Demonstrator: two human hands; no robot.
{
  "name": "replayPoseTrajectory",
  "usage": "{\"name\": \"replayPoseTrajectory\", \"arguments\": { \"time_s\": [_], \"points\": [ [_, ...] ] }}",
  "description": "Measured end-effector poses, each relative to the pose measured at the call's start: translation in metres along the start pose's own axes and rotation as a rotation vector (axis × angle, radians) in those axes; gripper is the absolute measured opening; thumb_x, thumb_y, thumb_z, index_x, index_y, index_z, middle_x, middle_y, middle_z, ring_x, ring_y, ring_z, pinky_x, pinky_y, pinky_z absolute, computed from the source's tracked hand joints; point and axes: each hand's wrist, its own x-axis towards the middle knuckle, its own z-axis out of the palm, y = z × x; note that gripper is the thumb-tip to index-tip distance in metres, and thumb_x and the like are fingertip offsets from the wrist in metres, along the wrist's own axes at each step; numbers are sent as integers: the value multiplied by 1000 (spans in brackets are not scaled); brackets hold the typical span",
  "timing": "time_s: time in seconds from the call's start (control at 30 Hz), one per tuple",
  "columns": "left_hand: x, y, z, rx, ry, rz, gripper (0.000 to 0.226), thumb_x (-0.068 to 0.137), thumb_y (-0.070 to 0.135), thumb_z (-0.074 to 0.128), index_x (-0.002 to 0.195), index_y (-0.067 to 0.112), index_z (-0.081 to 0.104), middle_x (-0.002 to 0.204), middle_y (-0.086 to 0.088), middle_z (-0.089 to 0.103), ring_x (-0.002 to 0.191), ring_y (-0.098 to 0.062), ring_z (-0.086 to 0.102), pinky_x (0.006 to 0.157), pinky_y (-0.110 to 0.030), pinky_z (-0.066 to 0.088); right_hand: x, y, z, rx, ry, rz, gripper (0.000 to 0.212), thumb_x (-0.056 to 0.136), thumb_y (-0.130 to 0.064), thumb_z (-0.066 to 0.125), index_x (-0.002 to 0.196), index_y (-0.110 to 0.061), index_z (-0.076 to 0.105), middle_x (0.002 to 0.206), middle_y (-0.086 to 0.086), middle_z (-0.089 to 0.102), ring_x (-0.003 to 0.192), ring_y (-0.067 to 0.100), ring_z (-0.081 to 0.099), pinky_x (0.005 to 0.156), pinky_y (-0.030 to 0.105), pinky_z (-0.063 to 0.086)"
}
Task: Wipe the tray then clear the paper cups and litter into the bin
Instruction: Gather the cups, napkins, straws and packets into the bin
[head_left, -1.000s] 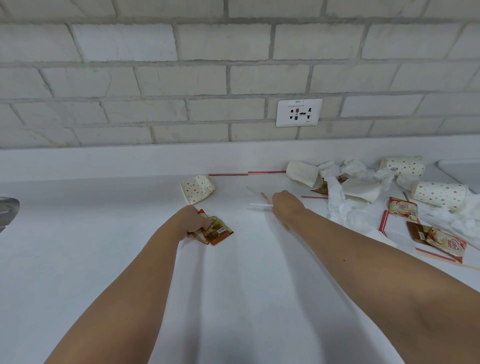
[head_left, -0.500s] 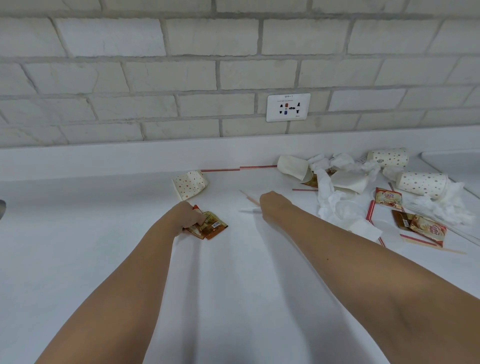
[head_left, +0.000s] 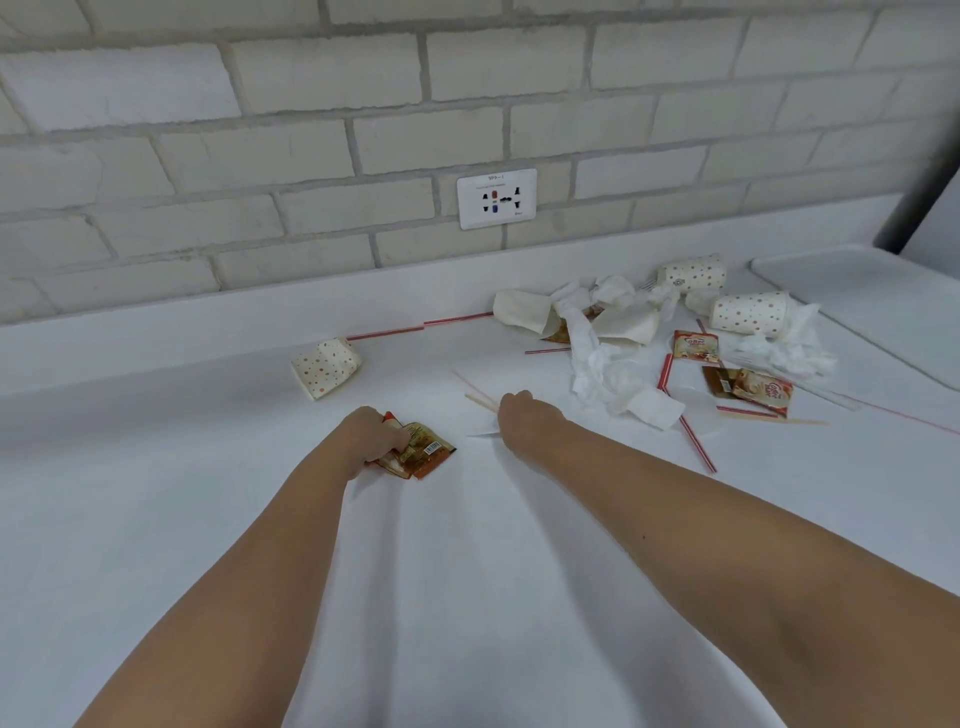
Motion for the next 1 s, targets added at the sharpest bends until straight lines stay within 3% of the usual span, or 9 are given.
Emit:
{"name": "replayPoseTrajectory", "arguments": {
  "time_s": [0.17, 0.3, 0.33, 0.4, 0.47, 0.57, 0.67, 0.8, 1.0],
  "points": [
    [-24, 20, 24, -23, -85, 12, 18, 84, 6, 59, 100, 0, 54, 86, -13, 62, 66, -17, 59, 56, -22, 48, -24, 22, -3, 56, -30, 13, 29, 93, -2, 39, 121, -2, 42, 99, 9, 52, 85, 24, 56, 70, 30, 35],
    [-47, 47, 56, -9, -174, 56, 17, 84, 7, 60, 99, 1, 56, 82, -10, 61, 65, -16, 58, 53, -22, 47, -45, 57, -13, 136, -81, 80, 27, 93, 0, 38, 119, -3, 43, 109, 11, 57, 83, 24, 49, 62, 29, 36],
    [-53, 56, 65, -7, -192, 71, 15, 84, 6, 60, 97, 1, 56, 81, -11, 62, 62, -16, 60, 51, -22, 48, -52, 69, -17, 169, -102, 78, 24, 94, -1, 38, 117, -4, 43, 102, 10, 57, 81, 22, 48, 57, 26, 34],
    [-68, 77, 91, -17, -236, 107, 10, 84, 5, 59, 93, 1, 57, 78, -11, 63, 52, -14, 63, 43, -20, 49, -73, 100, -27, 243, -105, 63, 9, 95, -2, 38, 99, -7, 44, 78, 5, 47, 65, 16, 43, 51, 22, 29],
    [-83, 97, 116, -44, -274, 147, 2, 84, 3, 59, 85, 3, 57, 77, -10, 63, 49, -13, 63, 39, -17, 47, -95, 128, -37, 324, -93, 62, 12, 95, -3, 38, 85, -7, 42, 68, 2, 39, 56, 12, 37, 50, 20, 31],
    [-107, 130, 160, -31, -319, 229, 4, 84, 4, 59, 82, 7, 58, 80, -8, 64, 65, -16, 61, 50, -22, 51, -133, 177, -45, 467, -165, 98, 12, 98, -1, 31, 93, -5, 41, 69, 8, 45, 49, 16, 43, 44, 22, 36],
    [-135, 164, 208, -17, -354, 300, 3, 84, 6, 60, 84, 6, 57, 87, -11, 64, 72, -19, 61, 63, -27, 53, -174, 233, -48, 596, -184, 136, 18, 98, -5, 31, 84, -9, 40, 69, 4, 42, 52, 14, 33, 45, 22, 29],
    [-188, 205, 278, -11, -449, 402, 10, 84, 4, 59, 77, 10, 56, 80, -8, 63, 64, -15, 60, 48, -21, 52, -239, 318, -47, 765, -155, 227, 16, 99, -13, 38, 84, -11, 43, 62, 1, 40, 51, 12, 27, 45, 21, 25],
    [-259, 233, 371, 39, -619, 544, 9, 80, 4, 62, 81, 12, 60, 82, -8, 66, 67, -16, 64, 53, -25, 55, -323, 424, -44, 880, -226, 431, 14, 98, -14, 45, 92, -10, 56, 55, -2, 36, 42, 7, 27, 39, 17, 25]
  ]
}}
